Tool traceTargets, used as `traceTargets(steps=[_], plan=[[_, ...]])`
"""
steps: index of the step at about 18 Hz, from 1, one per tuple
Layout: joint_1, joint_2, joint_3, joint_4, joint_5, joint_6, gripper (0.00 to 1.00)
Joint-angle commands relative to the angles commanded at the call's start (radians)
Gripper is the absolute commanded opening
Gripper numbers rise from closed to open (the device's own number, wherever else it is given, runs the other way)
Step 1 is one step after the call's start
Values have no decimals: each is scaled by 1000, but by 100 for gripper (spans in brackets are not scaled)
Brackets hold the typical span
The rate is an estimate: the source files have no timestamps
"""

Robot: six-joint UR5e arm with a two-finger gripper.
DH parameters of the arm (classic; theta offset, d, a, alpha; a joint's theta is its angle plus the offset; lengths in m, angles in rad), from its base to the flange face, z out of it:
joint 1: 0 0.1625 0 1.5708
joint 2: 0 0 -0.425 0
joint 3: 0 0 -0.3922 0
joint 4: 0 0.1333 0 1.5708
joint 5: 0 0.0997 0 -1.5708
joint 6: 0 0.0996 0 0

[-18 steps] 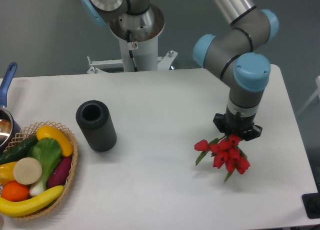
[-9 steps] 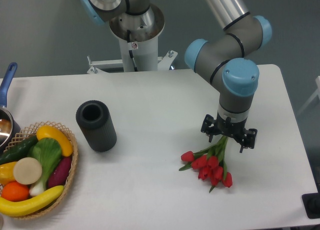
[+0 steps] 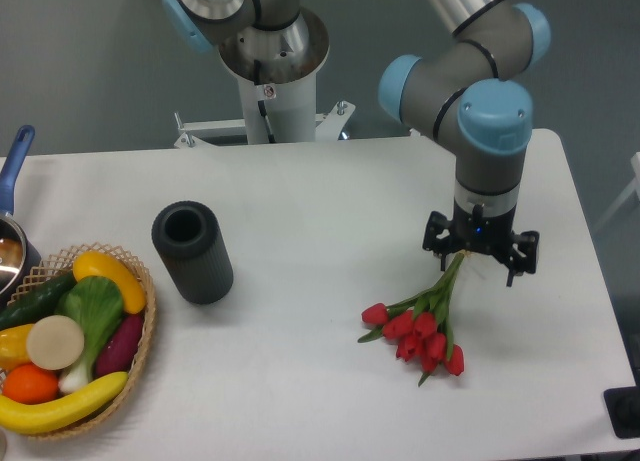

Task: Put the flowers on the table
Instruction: 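Open the gripper to release the tulips and lift it away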

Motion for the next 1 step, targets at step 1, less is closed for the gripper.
traceTargets(steps=[1], plan=[[3,0,0,-2,2,2,100]])
